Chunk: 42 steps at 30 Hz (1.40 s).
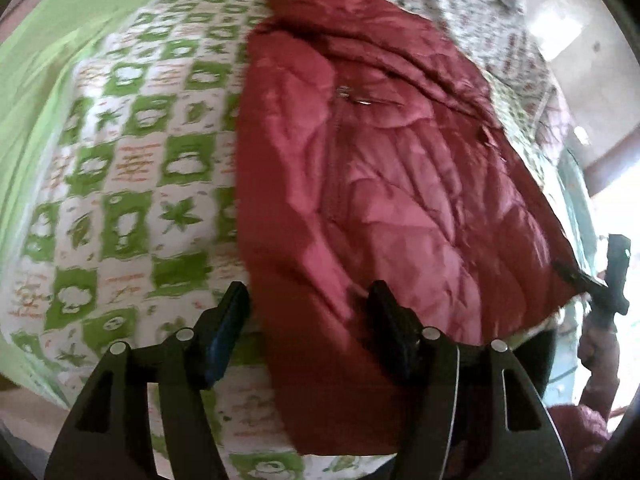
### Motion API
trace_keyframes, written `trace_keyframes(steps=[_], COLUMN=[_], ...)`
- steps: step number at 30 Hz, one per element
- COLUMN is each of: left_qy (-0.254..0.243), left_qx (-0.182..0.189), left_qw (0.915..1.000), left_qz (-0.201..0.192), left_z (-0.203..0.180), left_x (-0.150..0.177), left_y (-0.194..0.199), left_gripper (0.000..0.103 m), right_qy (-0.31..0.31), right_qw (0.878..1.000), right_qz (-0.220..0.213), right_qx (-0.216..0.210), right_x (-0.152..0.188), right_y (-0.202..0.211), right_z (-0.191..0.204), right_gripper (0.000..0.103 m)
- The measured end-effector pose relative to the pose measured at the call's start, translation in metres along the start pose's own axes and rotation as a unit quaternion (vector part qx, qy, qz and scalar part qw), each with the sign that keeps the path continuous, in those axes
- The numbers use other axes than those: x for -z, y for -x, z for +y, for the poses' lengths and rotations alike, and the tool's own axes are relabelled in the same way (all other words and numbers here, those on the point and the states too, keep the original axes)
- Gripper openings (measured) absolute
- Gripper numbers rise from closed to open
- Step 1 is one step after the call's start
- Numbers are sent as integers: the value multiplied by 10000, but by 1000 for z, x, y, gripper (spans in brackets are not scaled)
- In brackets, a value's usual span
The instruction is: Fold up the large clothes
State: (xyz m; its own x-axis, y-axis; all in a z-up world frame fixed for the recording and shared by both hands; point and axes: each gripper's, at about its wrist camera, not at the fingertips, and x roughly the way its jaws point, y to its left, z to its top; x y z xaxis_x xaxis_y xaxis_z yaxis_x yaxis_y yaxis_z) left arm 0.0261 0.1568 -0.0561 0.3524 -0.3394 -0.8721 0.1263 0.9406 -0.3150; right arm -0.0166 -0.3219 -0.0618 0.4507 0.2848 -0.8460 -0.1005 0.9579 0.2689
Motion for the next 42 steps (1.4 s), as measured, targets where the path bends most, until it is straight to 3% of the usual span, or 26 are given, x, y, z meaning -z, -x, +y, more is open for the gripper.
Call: trace_keyframes(steps=[3, 5, 7, 10, 22, 30, 36, 42], left_qy=[-255, -396, -451, -432, -91, -147, -78, 291], left_qx=[-146, -104, -48, 42, 771, 745, 649, 677], left_qw=[9995, 9992, 9990, 9988, 9880, 9791, 9755, 9740], left_qz=[63, 20, -20, -214, -1336, -1888, -2099, -2141], left_z=[-6, -9, -8, -8, -17, -35, -41, -32], left_x=[2, 3, 3, 3, -21, -75, -127, -188], left_y=[-5, -2, 1, 9, 58, 82, 82, 72], left_gripper=[51, 35, 24, 17, 14, 14, 14, 14], right_qy=[30, -16, -107, -363, -791, -741, -862, -1175], right_qw=[10000, 9998, 9989, 9945, 9625, 9512, 9448, 9391], right_qz=[-21, -55, -142, -328, -1126, -1782, -2116, -2344], right_qx=[-31, -174, -434, -924, -2339, -2406, -2349, -2220], right_x=[1, 2, 2, 1, -25, -77, -129, -183], right_y=[1, 2, 4, 9, 34, 53, 52, 39], right_z=[2, 0, -4, -13, -23, -21, -22, -29], right_gripper=[44, 38, 33, 29, 24, 23, 23, 23])
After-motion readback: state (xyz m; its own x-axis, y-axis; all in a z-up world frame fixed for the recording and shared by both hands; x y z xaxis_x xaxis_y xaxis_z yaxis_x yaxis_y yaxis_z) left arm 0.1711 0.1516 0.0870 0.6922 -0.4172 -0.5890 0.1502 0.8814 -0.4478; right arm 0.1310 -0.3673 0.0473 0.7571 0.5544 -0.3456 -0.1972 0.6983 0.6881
